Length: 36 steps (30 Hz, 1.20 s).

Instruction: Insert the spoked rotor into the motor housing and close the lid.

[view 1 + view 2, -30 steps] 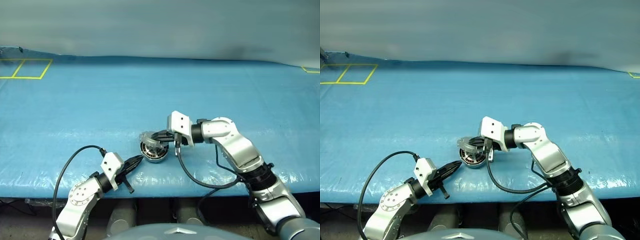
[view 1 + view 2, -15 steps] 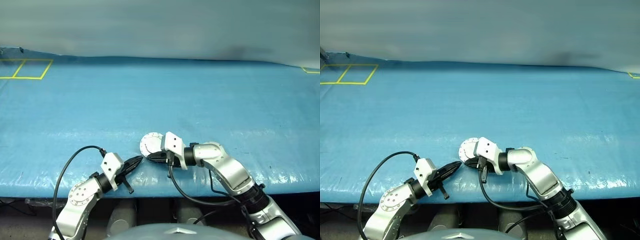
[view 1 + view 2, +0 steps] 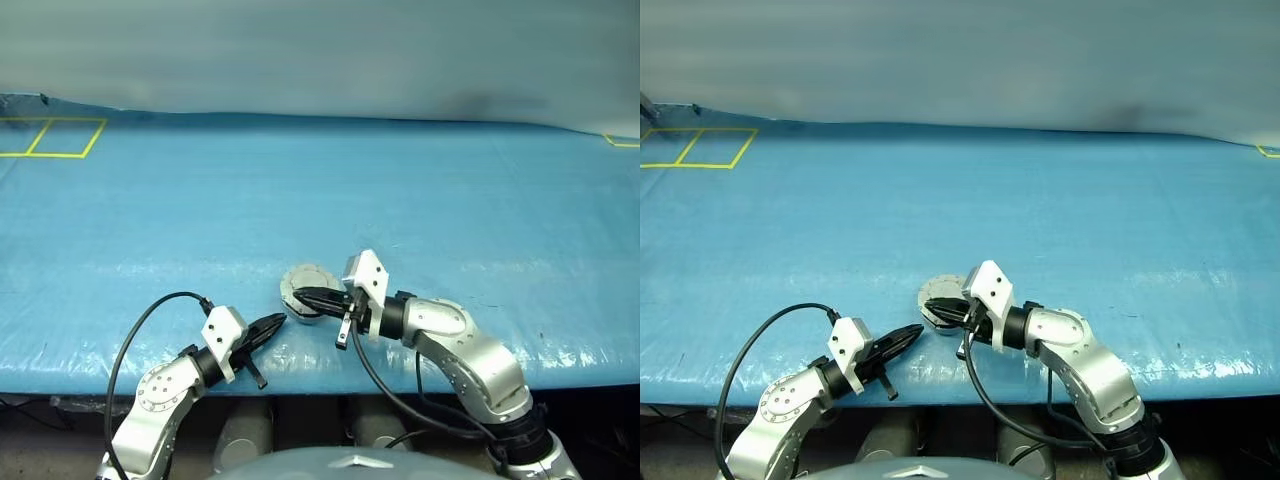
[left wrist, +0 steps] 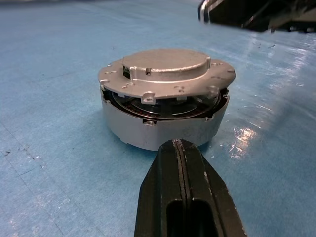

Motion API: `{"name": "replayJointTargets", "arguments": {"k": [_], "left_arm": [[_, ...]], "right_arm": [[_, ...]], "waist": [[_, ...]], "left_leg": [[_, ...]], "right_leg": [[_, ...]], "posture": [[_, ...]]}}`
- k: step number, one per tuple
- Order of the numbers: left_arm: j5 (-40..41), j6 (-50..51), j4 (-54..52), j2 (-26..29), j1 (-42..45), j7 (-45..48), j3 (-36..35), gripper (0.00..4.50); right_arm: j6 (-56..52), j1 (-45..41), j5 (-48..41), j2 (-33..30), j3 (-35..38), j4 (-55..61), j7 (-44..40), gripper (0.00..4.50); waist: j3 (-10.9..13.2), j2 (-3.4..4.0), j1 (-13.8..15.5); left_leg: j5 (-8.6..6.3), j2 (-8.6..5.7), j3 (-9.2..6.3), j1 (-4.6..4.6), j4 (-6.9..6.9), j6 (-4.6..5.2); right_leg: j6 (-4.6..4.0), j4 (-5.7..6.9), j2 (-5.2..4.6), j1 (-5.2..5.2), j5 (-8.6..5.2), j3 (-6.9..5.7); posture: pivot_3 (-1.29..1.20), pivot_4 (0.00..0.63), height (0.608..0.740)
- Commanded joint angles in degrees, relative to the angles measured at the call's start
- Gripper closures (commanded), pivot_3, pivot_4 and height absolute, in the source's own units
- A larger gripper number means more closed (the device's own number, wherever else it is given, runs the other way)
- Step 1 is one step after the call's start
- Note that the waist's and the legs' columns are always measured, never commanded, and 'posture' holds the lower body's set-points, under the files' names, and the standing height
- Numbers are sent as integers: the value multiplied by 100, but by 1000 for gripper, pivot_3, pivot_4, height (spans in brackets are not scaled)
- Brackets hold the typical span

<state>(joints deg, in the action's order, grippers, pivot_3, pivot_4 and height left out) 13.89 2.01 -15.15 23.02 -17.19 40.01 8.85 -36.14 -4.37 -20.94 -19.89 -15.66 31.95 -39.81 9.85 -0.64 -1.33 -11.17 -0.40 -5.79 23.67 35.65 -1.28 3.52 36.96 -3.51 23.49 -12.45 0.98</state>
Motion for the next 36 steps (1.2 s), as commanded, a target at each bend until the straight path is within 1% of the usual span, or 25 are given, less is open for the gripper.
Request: {"name": "replayJointTargets", "arguments": {"k": [1,6,11,12,20,29,32,36], "left_arm": [[22,-16,-181,50,19,23,-17,4500],[26,8,-193,51,66,28,-5,4500],[-40,-72,-224,-12,58,-100,-28,4500],[-70,-84,-231,-22,53,-140,-32,4500],[-146,-117,-271,-58,25,-294,-2,4500],[-172,-131,-264,-85,13,-369,13,4500],[-163,-121,-246,-80,25,-358,25,4500],[-155,-105,-225,-67,44,-327,36,4500]], "right_arm": [[-87,64,-153,-74,120,400,144,3580],[-65,54,-137,-170,195,371,314,1885],[313,-55,353,14,77,-209,770,206],[404,-79,498,30,-8,-322,836,26],[837,-298,1083,406,-458,-972,1138,26],[928,-288,1213,420,-686,-1101,1000,26],[896,-246,1233,431,-684,-1134,986,646],[814,-225,1243,435,-677,-1166,974,1876]], "waist": [[0,0,2],[0,0,1],[0,0,0],[0,0,0],[0,0,-8],[0,0,-7],[0,0,-8],[0,0,-7]], "left_leg": [[0,0,0,0,0,0],[0,1,0,-1,0,0],[0,1,1,-1,0,0],[0,0,1,0,0,0],[0,0,2,0,-3,0],[0,0,1,-1,-2,0],[0,0,1,-1,-1,0],[0,0,1,-2,-1,0]], "right_leg": [[0,-1,0,0,0,0],[0,-1,0,0,0,0],[0,-1,0,0,0,0],[0,-1,0,1,0,0],[0,0,1,2,0,0],[0,0,1,1,0,1],[0,0,1,1,0,0],[0,0,1,0,0,0]], "posture": [[0,150,740],[0,150,740],[0,150,740],[0,150,740],[0,150,740],[0,150,740],[0,150,740],[0,150,740]]}}
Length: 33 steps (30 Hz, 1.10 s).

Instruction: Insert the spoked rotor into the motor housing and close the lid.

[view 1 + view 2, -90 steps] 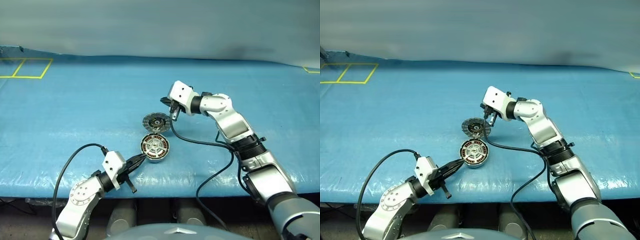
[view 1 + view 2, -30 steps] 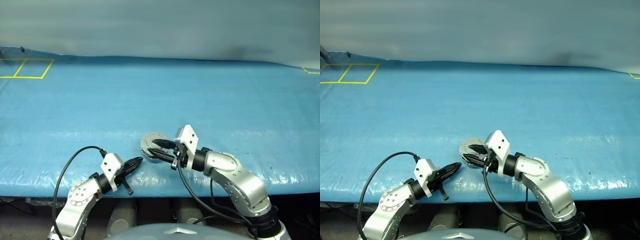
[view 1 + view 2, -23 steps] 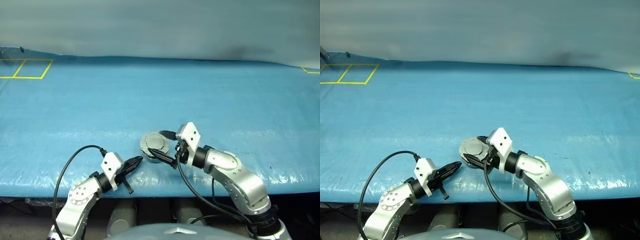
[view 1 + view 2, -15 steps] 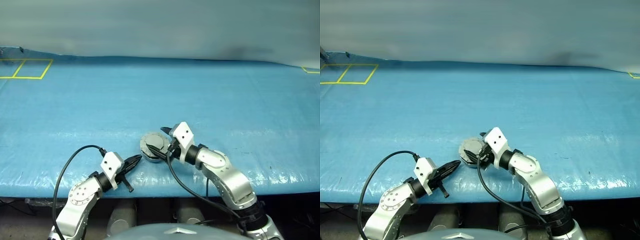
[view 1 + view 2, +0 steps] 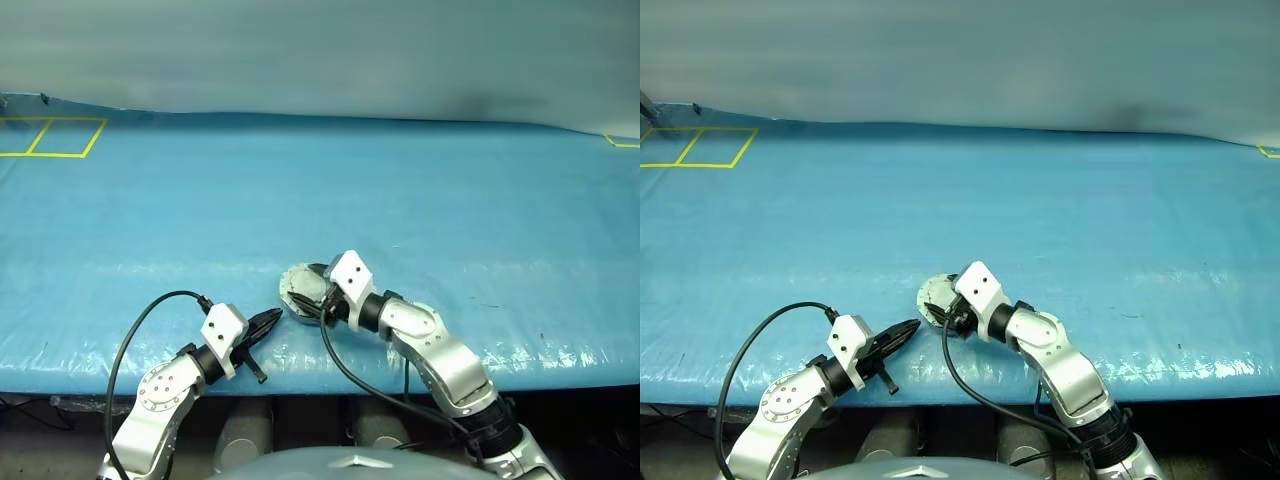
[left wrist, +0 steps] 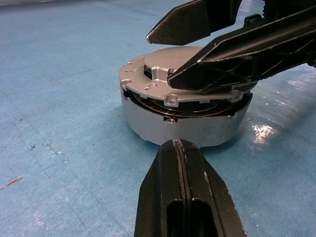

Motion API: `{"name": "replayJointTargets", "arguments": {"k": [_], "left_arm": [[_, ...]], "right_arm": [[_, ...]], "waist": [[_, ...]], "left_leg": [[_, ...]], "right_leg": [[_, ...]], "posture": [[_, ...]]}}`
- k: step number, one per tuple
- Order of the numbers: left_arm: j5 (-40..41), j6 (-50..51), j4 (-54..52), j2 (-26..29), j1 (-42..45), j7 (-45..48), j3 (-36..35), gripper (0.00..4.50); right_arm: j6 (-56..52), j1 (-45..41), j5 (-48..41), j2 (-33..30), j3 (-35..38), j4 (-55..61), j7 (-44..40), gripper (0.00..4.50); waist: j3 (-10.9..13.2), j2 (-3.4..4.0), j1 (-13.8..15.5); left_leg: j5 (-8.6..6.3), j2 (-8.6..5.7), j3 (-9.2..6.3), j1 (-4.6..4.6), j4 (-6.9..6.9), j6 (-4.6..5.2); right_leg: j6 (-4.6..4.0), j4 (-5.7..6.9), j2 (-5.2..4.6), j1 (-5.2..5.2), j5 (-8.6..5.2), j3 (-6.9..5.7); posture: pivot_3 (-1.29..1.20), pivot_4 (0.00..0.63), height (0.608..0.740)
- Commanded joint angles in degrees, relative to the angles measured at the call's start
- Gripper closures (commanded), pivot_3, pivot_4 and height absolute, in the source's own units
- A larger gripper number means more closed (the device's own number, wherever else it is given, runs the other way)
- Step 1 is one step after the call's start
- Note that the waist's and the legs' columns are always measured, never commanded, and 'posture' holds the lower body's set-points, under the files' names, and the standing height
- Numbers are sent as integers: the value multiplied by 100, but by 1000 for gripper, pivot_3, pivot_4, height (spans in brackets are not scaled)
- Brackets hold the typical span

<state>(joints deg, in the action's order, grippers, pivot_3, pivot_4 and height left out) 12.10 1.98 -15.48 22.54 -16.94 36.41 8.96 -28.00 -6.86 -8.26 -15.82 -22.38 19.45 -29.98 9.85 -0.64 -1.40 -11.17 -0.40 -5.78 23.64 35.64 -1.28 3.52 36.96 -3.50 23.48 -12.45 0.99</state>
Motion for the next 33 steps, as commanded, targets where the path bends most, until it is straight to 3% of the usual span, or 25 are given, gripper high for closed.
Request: {"name": "replayJointTargets", "arguments": {"k": [1,2,11,14,20,33], "left_arm": [[23,-104,-188,-19,22,30,24,4500],[25,-103,-183,-17,23,30,21,4500],[30,-88,-150,-17,45,22,9,4500],[39,-78,-146,-19,53,29,13,4500],[48,-62,-136,-26,73,33,21,4500],[44,-58,-119,-18,117,56,34,4500]], "right_arm": [[-6,26,-21,30,-4,79,-13,2292],[-24,29,-13,29,-5,75,-13,2539],[-69,22,-186,-3,5,177,-244,2539],[-106,10,-259,-9,29,222,-305,1932],[-96,-6,-238,30,57,194,-227,29],[133,-25,-69,147,96,-110,-42,29]], "waist": [[0,0,0],[0,0,0],[-1,1,2],[-1,1,2],[-1,1,1],[-1,1,0]], "left_leg": [[0,0,0,-1,0,0],[0,0,0,-2,0,0],[0,0,-1,-3,4,0],[0,0,-1,-2,3,0],[0,0,-1,-3,4,0],[0,0,0,-2,4,0]], "right_leg": [[0,0,0,-1,0,0],[0,1,0,-2,0,0],[0,1,0,-5,0,0],[0,0,0,-4,0,0],[0,1,0,-4,0,0],[0,1,0,-3,0,0]], "posture": [[0,150,740],[0,150,740],[0,150,740],[0,150,740],[0,150,740],[0,150,740]]}}
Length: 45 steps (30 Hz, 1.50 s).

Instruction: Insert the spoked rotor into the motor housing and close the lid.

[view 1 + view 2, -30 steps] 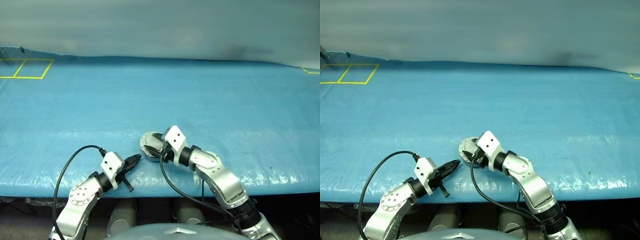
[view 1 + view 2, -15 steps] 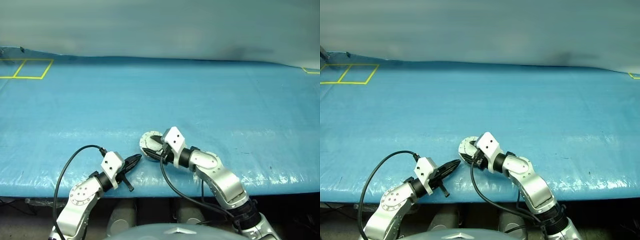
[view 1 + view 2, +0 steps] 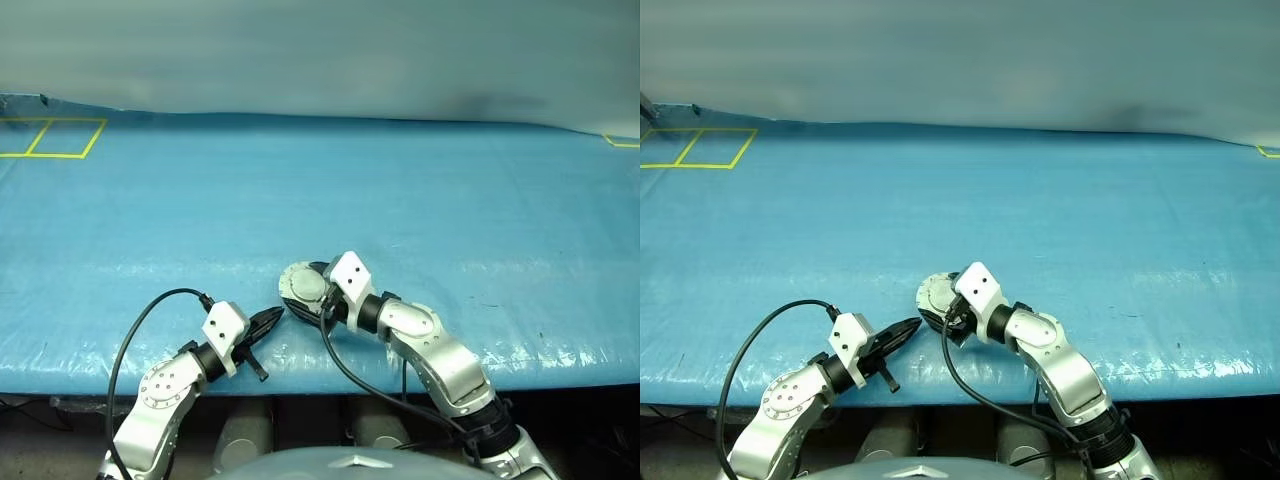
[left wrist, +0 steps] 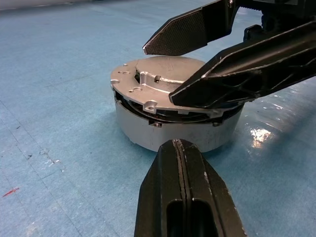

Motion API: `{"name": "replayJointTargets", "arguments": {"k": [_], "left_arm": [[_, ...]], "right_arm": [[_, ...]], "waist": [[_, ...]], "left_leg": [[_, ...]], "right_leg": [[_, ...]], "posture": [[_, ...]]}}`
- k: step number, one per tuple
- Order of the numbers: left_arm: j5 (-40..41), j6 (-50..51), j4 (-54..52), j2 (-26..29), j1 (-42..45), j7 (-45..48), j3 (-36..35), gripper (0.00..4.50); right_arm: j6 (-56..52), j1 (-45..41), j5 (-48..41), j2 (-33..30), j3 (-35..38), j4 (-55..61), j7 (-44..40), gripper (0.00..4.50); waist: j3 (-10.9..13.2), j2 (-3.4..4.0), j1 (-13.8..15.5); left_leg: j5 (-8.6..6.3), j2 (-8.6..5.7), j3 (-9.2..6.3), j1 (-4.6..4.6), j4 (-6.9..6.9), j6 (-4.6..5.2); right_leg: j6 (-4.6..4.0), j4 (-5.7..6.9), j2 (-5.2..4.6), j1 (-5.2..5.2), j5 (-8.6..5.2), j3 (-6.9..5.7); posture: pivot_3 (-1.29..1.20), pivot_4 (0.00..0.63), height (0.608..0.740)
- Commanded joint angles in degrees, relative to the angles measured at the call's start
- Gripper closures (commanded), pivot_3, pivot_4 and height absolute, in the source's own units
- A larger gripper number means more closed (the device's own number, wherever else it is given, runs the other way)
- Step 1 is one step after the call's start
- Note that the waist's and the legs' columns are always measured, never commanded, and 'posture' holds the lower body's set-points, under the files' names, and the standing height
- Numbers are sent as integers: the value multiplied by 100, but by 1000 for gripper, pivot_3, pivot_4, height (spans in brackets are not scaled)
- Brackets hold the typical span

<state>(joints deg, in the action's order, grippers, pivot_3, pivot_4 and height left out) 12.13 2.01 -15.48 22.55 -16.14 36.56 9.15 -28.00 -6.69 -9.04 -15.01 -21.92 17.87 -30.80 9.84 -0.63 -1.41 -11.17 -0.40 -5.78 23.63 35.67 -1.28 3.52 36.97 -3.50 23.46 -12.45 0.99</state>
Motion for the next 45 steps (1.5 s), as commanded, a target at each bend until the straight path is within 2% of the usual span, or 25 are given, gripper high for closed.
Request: {"name": "replayJointTargets", "arguments": {"k": [1,5,8,10,11,27,38,45], "left_arm": [[40,-62,-114,-19,44,46,18,4500],[40,-57,-105,-22,63,64,25,4500],[40,-51,-110,-24,66,64,27,4500],[42,-48,-117,-24,65,61,26,4500],[41,-48,-119,-24,65,57,24,4500],[60,-85,-163,-13,-8,-17,-41,4500],[96,-72,-172,0,-30,26,-29,4500],[88,-92,-161,-3,-34,21,-44,4500]], "right_arm": [[141,-43,8,77,62,28,48,29],[174,-28,18,71,69,-26,28,29],[183,-12,25,45,61,-22,6,566],[184,-9,29,40,63,-7,1,1296],[188,-14,36,38,61,-1,-3,1464],[286,-216,297,-306,-106,-121,-333,1463],[270,-536,212,-570,-49,-474,-944,1463],[262,-647,224,-378,-43,-715,-811,1463]], "waist": [[0,0,0],[0,0,0],[0,0,-1],[0,0,-1],[0,0,-1],[0,0,1],[-1,1,-7],[-2,1,-4]], "left_leg": [[0,0,0,0,-1,0],[0,0,0,0,-1,0],[0,0,0,-1,0,0],[0,0,0,-1,-1,0],[0,0,0,-1,-1,0],[0,-1,0,-1,-1,0],[0,-1,0,-3,0,0],[0,0,0,-6,2,0]], "right_leg": [[0,0,0,0,0,0],[0,0,0,0,0,0],[0,0,0,-1,0,0],[0,0,0,-1,0,0],[0,0,0,-1,0,0],[0,-1,0,-2,0,0],[0,0,0,-4,0,0],[0,3,1,-6,1,0]], "posture": [[0,150,740],[0,150,740],[0,150,740],[0,150,740],[0,150,740],[0,150,740],[0,150,740],[0,150,740]]}}
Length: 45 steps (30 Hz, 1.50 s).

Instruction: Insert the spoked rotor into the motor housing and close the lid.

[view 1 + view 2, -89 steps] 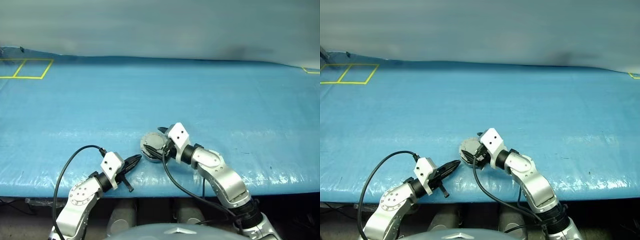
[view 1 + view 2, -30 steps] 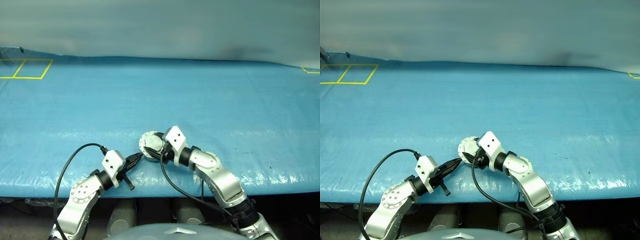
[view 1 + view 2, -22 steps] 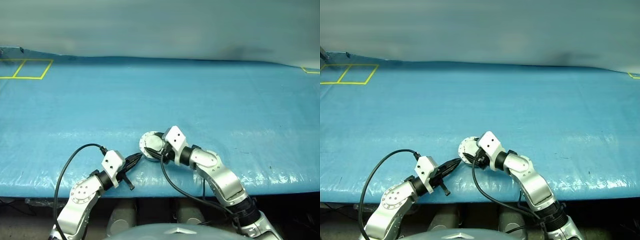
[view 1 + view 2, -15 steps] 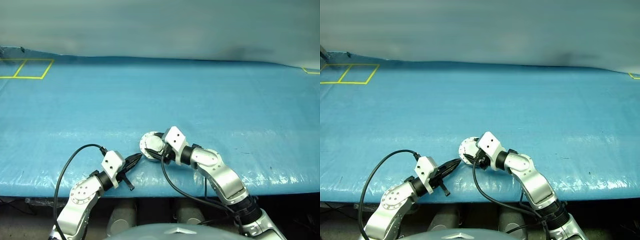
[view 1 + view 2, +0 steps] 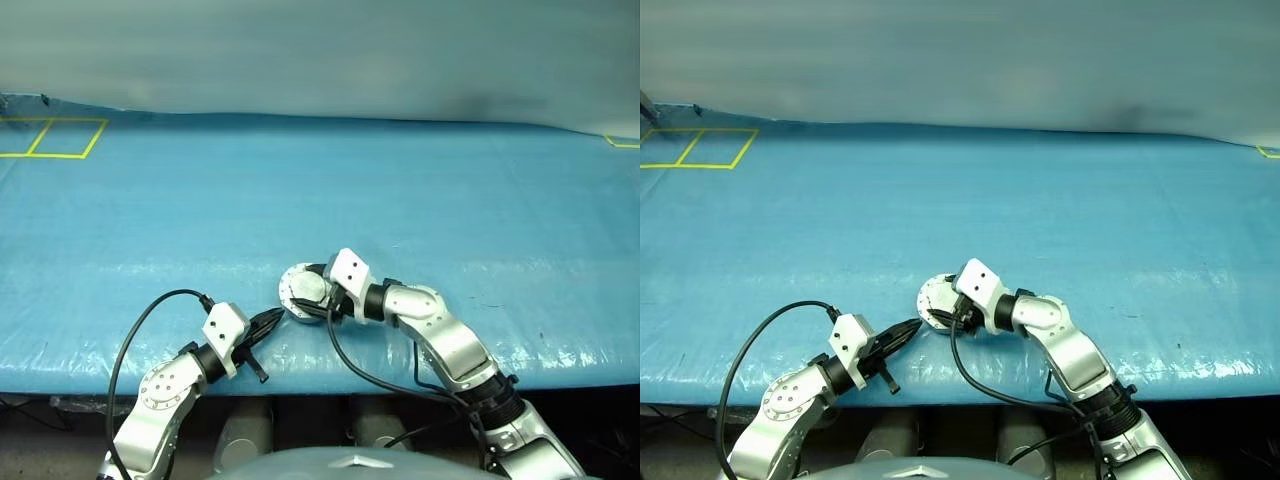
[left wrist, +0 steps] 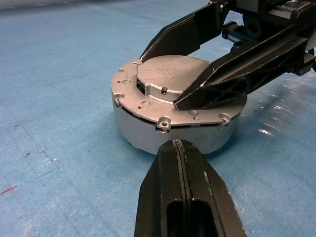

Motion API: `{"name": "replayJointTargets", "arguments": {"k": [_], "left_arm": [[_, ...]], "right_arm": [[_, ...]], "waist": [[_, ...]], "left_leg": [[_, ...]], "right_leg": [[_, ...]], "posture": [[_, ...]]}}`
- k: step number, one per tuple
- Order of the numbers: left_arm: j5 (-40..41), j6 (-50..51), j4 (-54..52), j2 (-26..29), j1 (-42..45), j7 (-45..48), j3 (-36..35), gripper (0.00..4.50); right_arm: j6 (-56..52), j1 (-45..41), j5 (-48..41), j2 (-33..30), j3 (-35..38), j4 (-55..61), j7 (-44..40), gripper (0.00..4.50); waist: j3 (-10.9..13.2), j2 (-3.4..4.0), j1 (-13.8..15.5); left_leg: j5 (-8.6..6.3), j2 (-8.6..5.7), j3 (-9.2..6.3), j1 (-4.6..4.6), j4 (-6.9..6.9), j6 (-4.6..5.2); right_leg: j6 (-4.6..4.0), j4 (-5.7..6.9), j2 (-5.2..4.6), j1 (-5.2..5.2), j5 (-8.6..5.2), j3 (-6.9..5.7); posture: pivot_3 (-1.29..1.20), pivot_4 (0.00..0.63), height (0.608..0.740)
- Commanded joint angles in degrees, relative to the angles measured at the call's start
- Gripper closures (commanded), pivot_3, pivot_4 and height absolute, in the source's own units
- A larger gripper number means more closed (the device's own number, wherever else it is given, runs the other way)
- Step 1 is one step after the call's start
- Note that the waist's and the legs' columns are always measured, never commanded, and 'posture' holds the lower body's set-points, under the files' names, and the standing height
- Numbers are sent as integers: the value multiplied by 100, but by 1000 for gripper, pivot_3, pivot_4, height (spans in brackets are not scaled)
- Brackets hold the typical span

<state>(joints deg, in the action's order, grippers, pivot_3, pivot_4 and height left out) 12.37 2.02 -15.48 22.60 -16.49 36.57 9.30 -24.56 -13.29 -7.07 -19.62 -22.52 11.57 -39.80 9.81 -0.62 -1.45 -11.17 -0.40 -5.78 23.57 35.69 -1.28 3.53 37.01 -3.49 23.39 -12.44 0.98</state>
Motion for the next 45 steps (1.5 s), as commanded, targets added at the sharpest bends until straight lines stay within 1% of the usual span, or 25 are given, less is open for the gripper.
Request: {"name": "replayJointTargets", "arguments": {"k": [1,5,9,11,15,18,22,24,27,31,36,41,45], "left_arm": [[62,-91,-164,-9,-3,14,-63,4500],[59,-81,-178,-5,-20,4,-65,4500],[80,-31,-199,-18,-21,-27,-79,4500],[195,54,-247,-128,52,-170,-192,4500],[488,557,-407,-262,372,-521,-566,4500],[1055,1174,-630,-282,832,-708,-956,4500],[2050,2207,-885,-329,1350,-840,-1246,4500],[2555,3013,-918,-258,1641,-1032,-1345,4500],[2889,3980,-707,-10,2103,-1121,-1324,4500],[2738,4638,-160,262,2718,-1014,-1046,4500],[2620,5036,281,490,3155,-607,-700,4500],[2415,5072,328,715,3227,-225,-349,4500],[2221,5094,262,831,3197,-111,-160,4500]], "right_arm": [[-70,25,50,108,-4,-100,113,1463],[-100,55,199,130,-129,-121,186,1463],[-110,59,161,83,-163,-82,35,1463],[-116,70,155,61,-154,-65,10,1463],[-131,87,156,43,-135,-44,1,1463],[-152,114,161,40,-135,-11,16,1463],[-155,127,176,73,-141,-14,44,1463],[-145,130,179,96,-146,-23,59,1463],[-127,123,191,124,-165,-48,73,1463],[-112,103,218,159,-190,-63,61,1463],[-116,132,239,174,-169,-18,90,1463],[-127,203,249,167,-144,46,129,1463],[-127,214,252,175,-143,57,146,1463]], "waist": [[0,0,-5],[-4,3,-27],[-10,12,-31],[-12,14,-30],[-15,9,-16],[-19,6,-11],[-22,4,-15],[-23,2,-24],[-23,2,-33],[-23,2,-61],[-23,2,-79],[-22,2,-68],[-23,2,-63]], "left_leg": [[0,0,0,0,0,0],[0,1,1,-3,1,0],[1,2,1,-7,2,0],[1,2,0,-7,3,0],[1,1,-1,-5,4,0],[1,2,-6,-4,12,0],[1,-1,-6,-5,16,0],[1,-3,-6,-6,16,0],[1,-2,-12,-6,18,0],[1,-3,-14,-15,24,0],[1,-3,-13,-17,18,0],[1,-2,-14,-17,13,0],[1,-3,-14,-18,13,-1]], "right_leg": [[0,1,0,0,0,0],[0,4,1,0,0,1],[-1,7,2,-1,1,1],[-1,6,1,-1,0,1],[-1,7,1,-1,1,1],[-1,14,4,-3,1,-3],[3,11,3,-11,3,-2],[8,7,3,-16,6,-1],[15,10,9,-16,10,-2],[13,12,12,-29,9,-1],[15,0,12,-34,10,0],[13,-1,12,-31,9,0],[12,-5,10,-35,9,1]], "posture": [[0,150,740],[0,150,740],[0,150,740],[0,150,740],[0,150,740],[0,150,740],[0,150,740],[0,150,740],[0,150,740],[0,150,740],[0,150,740],[0,150,740],[0,150,740]]}}
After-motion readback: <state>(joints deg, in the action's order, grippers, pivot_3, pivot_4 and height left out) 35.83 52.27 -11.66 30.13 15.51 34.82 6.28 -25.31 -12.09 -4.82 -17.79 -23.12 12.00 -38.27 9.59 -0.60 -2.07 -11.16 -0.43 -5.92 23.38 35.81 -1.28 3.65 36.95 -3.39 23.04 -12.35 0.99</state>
